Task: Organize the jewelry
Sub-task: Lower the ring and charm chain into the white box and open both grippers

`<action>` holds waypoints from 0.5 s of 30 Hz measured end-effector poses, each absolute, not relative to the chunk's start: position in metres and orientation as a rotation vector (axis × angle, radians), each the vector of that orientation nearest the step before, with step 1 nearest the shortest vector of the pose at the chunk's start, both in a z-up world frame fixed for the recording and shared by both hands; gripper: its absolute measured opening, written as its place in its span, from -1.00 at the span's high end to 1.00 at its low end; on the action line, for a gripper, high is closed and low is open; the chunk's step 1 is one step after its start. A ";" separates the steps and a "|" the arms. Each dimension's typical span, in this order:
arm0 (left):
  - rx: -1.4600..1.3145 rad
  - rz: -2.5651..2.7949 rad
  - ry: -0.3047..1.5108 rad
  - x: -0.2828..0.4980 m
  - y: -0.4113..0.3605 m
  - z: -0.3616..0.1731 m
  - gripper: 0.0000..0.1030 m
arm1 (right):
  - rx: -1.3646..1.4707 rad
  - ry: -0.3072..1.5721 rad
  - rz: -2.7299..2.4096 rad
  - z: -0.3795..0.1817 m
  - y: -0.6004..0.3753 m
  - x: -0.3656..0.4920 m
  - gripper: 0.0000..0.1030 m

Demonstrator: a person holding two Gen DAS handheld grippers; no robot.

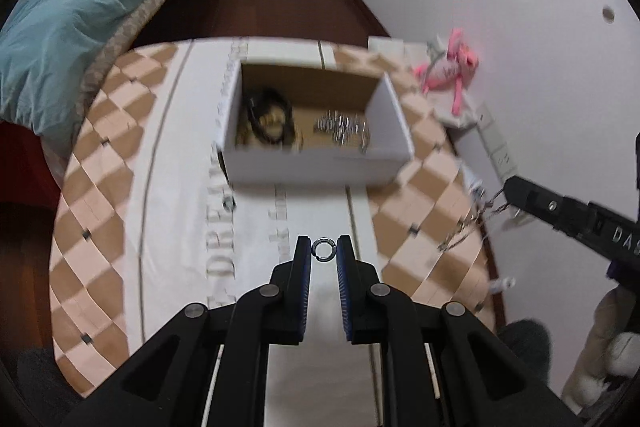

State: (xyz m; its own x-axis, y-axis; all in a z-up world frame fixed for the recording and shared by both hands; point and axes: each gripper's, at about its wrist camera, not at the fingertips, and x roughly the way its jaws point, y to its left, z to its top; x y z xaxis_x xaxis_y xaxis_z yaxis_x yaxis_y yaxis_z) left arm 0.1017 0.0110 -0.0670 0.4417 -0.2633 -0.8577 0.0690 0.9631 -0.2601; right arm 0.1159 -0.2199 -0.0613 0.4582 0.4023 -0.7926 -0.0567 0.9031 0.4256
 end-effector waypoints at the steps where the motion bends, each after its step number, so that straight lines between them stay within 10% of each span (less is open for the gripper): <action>1: -0.208 -0.213 1.085 0.108 0.012 -0.058 0.80 | 0.361 1.054 0.306 -0.054 -0.215 0.120 0.95; 15: -0.296 -0.252 1.170 0.222 0.041 -0.053 0.80 | 0.215 1.103 0.389 -0.032 -0.144 0.229 0.95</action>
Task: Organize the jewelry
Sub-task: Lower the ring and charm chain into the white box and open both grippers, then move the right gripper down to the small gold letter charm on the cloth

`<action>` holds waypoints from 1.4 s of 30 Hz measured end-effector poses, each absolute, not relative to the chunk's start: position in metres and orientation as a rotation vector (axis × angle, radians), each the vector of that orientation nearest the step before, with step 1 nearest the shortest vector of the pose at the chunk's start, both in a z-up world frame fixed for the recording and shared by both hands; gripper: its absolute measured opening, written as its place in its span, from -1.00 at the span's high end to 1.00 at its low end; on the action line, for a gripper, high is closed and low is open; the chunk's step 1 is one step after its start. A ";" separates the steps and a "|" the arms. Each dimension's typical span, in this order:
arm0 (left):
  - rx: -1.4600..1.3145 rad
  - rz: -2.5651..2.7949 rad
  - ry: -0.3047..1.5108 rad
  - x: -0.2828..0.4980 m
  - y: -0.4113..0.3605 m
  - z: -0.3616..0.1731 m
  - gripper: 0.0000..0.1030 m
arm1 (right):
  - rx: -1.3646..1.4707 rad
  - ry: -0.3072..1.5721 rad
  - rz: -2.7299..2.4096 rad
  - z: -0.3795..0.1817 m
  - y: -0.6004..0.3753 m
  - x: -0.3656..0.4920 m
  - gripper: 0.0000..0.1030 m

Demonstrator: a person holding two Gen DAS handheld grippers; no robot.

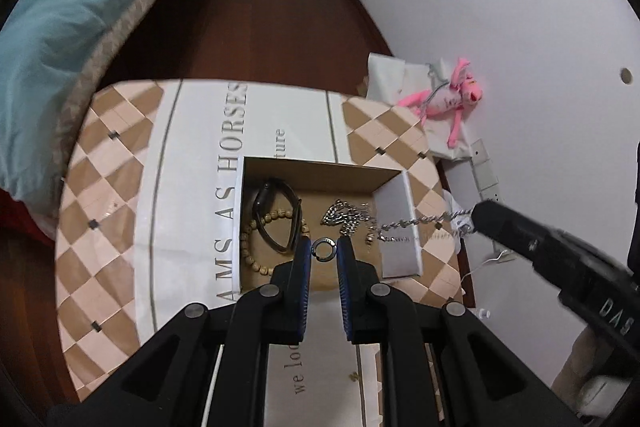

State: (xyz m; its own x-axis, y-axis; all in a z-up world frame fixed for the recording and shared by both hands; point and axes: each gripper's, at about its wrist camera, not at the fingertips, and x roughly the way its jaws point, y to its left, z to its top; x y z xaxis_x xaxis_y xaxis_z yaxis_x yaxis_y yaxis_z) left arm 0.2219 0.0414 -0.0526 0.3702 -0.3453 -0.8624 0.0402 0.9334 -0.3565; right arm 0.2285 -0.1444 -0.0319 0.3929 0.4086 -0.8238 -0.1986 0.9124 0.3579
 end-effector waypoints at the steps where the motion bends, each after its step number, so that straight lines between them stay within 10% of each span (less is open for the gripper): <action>1: -0.306 -0.261 1.193 0.229 0.042 -0.060 0.80 | 0.213 1.126 0.388 -0.039 -0.143 0.234 0.95; 15: -0.361 -0.254 1.348 0.279 0.029 -0.094 0.76 | 0.227 1.380 0.341 -0.121 -0.152 0.268 0.91; 18: -0.313 -0.203 1.322 0.281 0.034 -0.088 0.57 | 0.233 1.392 0.327 -0.126 -0.158 0.268 0.48; 22: -0.254 -0.134 1.265 0.274 0.043 -0.080 -0.26 | 0.208 1.369 0.315 -0.121 -0.161 0.264 0.30; 32: -0.086 0.027 1.155 0.237 0.049 -0.078 -0.91 | 0.015 1.286 0.146 -0.109 -0.161 0.243 -0.84; 42: -0.021 0.082 1.070 0.201 0.047 -0.065 -0.94 | -0.058 1.197 0.045 -0.093 -0.163 0.216 -0.93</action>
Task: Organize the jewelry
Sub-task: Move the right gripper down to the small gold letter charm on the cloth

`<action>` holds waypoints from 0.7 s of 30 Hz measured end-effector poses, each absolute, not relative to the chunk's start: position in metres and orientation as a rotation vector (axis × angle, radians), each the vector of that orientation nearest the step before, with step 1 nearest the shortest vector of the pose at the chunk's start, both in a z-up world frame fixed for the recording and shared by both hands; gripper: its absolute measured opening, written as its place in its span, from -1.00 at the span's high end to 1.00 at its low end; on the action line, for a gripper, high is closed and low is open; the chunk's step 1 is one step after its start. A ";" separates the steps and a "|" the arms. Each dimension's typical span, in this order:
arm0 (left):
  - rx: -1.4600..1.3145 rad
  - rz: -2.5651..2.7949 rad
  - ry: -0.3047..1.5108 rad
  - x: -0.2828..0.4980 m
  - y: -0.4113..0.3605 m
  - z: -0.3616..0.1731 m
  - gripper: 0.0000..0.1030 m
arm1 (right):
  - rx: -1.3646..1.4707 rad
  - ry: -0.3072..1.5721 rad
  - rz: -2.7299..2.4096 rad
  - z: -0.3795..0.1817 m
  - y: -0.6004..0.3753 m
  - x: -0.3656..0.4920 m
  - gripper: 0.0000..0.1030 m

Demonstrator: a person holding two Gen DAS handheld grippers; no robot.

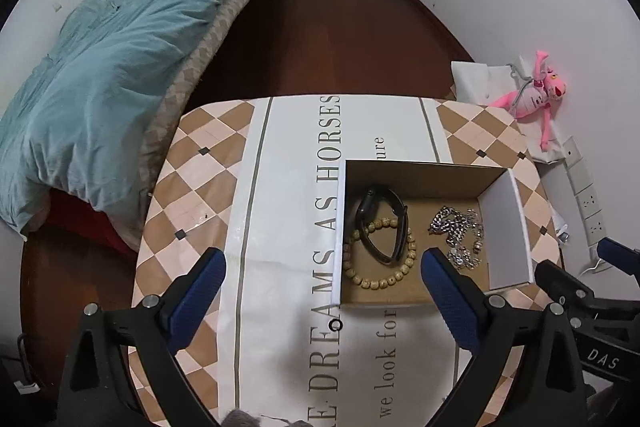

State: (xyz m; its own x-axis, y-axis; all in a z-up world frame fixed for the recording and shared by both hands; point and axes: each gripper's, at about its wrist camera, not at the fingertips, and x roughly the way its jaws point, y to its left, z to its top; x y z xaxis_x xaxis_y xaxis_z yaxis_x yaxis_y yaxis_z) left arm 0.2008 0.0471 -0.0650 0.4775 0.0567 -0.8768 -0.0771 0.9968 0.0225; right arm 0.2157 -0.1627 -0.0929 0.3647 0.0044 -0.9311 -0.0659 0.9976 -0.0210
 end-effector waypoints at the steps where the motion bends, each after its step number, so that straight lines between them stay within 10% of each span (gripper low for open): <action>1: -0.019 0.081 1.063 0.198 0.046 -0.062 -0.94 | -0.057 1.188 0.043 -0.089 -0.162 0.214 -0.93; 21: -0.024 0.098 0.967 0.134 0.047 -0.013 -0.94 | -0.003 1.090 0.062 -0.037 -0.167 0.143 -0.93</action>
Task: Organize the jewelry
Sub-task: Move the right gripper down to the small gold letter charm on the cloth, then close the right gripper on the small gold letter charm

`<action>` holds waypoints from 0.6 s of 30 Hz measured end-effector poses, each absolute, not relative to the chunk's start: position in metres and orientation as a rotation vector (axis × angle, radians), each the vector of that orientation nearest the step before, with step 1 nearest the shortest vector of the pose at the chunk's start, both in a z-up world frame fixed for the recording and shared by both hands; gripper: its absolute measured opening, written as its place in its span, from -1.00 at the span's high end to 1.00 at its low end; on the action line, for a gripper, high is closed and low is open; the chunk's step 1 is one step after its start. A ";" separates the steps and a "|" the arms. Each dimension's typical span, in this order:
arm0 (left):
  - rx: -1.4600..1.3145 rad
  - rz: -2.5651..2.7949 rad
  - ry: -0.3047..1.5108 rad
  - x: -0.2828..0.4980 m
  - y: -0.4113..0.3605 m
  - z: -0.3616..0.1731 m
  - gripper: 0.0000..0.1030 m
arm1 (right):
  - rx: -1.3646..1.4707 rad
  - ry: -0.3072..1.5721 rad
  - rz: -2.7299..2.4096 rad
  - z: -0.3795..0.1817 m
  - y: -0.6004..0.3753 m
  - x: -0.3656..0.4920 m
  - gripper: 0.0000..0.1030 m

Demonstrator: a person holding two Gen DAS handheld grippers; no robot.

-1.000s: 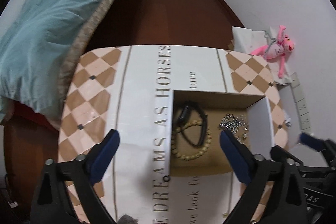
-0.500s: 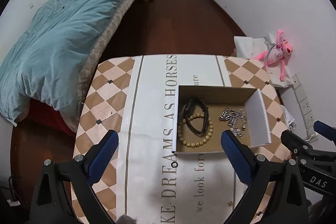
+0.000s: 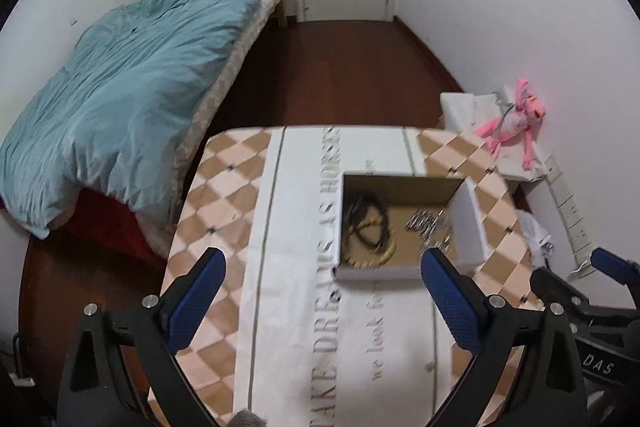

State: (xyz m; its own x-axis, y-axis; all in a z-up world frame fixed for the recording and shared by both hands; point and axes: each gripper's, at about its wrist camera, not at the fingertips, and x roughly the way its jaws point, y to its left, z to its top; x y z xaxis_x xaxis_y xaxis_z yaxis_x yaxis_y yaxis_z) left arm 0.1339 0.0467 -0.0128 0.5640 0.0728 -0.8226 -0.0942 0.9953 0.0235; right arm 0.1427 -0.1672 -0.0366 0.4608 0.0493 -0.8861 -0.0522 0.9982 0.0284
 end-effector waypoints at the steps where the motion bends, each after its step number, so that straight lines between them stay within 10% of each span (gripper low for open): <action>1: -0.022 0.107 0.983 0.130 0.048 -0.020 -0.94 | -0.004 1.111 0.069 -0.047 -0.166 0.136 -0.94; 12: -0.008 0.204 1.237 0.079 0.069 -0.131 -0.94 | -0.012 1.286 0.133 -0.161 -0.139 0.083 -0.92; 18: 0.001 0.223 1.281 0.068 0.076 -0.158 -0.94 | -0.033 1.315 0.152 -0.191 -0.123 0.076 -0.39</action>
